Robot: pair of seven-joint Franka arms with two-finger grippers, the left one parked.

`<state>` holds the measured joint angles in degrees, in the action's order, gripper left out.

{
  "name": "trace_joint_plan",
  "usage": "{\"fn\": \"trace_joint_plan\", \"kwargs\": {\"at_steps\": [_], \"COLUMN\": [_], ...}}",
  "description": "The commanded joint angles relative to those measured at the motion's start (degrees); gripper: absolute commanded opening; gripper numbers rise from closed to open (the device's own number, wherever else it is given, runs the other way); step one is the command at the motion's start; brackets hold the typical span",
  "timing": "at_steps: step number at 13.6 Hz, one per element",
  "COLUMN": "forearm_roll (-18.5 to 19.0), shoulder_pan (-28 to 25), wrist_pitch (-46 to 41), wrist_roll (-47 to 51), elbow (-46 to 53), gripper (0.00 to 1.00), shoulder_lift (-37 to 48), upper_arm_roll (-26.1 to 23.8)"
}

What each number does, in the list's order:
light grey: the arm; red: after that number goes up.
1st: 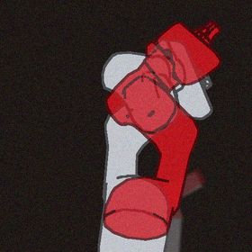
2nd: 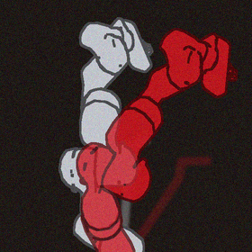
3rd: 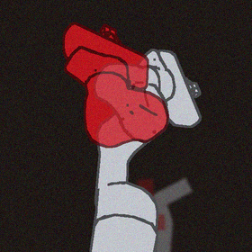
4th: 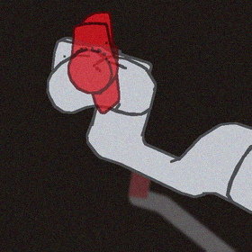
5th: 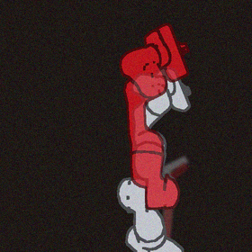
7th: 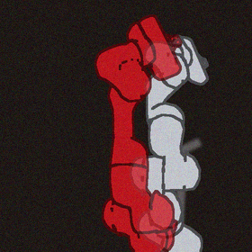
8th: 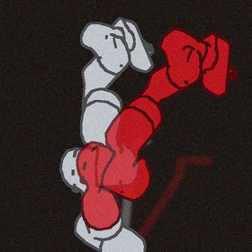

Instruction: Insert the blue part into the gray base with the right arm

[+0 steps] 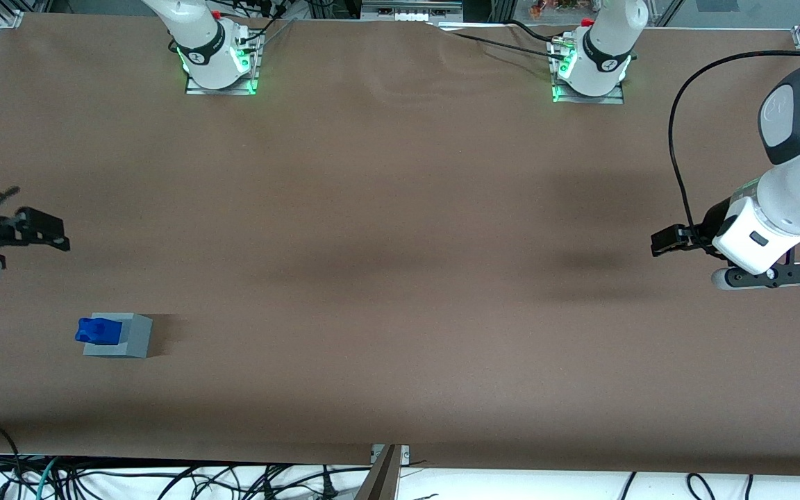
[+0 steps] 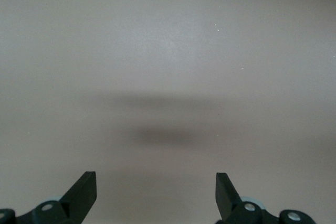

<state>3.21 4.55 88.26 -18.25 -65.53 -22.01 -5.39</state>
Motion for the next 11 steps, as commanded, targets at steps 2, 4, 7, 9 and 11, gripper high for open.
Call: {"fn": "trace_joint_plan", "kwargs": {"at_steps": [2, 4, 7, 9, 11], "forearm_roll": [0.6, 0.7, 0.5, 0.2, 0.2], "shoulder_pan": [0.0, -0.4, -0.3, -0.1, -0.1], "wrist_pitch": [4.7, 4.5, 4.3, 4.4, 4.4], "wrist_roll": [2.9, 7.8, 8.0, 8.0, 8.1], "elbow": [-16.7, -19.1, -18.7, -18.4, -18.0], "gripper": [1.0, 1.0, 1.0, 1.0, 1.0], "shoulder_lift": [11.0, 12.9, 11.9, 11.7, 11.6], "upper_arm_roll": [-0.1, -0.1, -0.1, -0.1, -0.1]}}
